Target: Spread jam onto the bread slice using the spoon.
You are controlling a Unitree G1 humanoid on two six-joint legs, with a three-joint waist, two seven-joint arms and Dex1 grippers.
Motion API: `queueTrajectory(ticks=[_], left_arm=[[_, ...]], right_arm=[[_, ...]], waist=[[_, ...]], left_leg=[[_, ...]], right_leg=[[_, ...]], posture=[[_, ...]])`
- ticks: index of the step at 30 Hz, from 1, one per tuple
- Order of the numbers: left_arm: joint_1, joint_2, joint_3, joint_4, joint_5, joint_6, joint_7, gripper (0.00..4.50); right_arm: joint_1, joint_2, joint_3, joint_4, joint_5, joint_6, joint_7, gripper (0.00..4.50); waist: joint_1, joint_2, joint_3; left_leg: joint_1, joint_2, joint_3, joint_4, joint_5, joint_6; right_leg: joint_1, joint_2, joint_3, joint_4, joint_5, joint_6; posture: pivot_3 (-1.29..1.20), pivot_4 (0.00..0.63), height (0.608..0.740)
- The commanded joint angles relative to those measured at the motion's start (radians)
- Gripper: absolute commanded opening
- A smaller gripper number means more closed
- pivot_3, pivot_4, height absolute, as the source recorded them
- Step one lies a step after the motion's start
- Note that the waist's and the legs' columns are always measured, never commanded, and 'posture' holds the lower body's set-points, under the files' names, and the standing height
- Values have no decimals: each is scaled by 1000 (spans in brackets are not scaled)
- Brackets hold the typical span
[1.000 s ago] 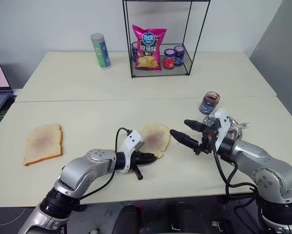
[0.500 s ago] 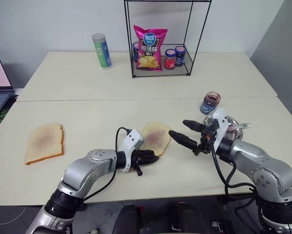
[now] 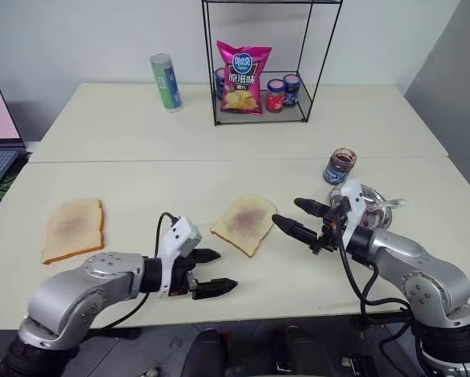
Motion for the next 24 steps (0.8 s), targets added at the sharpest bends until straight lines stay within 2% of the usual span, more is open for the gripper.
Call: queueTrajectory(ticks=[1, 4, 8, 12, 14, 16, 18, 24], left_arm=[[-144, -26, -46, 81, 102, -133, -16, 4492], [-225, -70, -149, 177, 197, -265, -86, 4492], [-344, -178, -243, 279, 278, -381, -125, 4492], [-425, -262, -308, 357, 366, -455, -115, 4492], [-487, -335, -317, 435, 374, -502, -131, 4492], [-521, -396, -333, 501, 390, -543, -143, 4492], [-522, -426, -350, 523, 412, -563, -146, 4492], [-507, -460, -372, 541, 466, -628, -160, 4492]], right_arm=[[43, -2, -45, -56, -12, -20, -48, 4500], [110, 22, -93, -116, -18, -14, -134, 4500], [242, 97, -240, -238, 42, 9, -295, 4500], [327, 146, -367, -302, 121, 13, -392, 4500], [330, 209, -462, -311, 196, -12, -517, 4500], [317, 235, -561, -258, 250, -46, -597, 4500], [300, 224, -620, -198, 311, -61, -618, 4500], [207, 176, -690, 49, 454, -96, -602, 4500]], waist=[[9, 0, 0], [10, 1, -1], [5, 1, -1], [4, 1, -1], [-1, 1, -1], [3, 1, -1], [1, 1, -2], [-9, 2, -2]], left_leg=[[0, 0, 0, 0, 0, 0], [0, -2, 0, 0, 0, 1], [-1, -2, 2, -1, 0, 1], [-1, -1, 1, -1, 0, 1], [0, -1, 2, -1, 0, 1], [0, -1, 1, 0, 0, 1], [1, -2, 2, 1, 0, 1], [2, -3, 4, 0, 0, 1]], right_leg=[[0, 0, 0, 0, 0, 0], [1, 0, 0, -1, 0, 0], [0, 0, 2, -1, 0, 1], [0, 0, 1, -1, 0, 1], [0, 0, 1, -1, 0, 1], [1, 1, 1, 0, 0, 1], [1, 1, 2, 1, 1, 2], [1, 4, 7, 1, 1, 2]], posture=[[0, 150, 740], [0, 150, 740], [0, 150, 740], [0, 150, 740], [0, 150, 740], [0, 150, 740], [0, 150, 740], [0, 150, 740]])
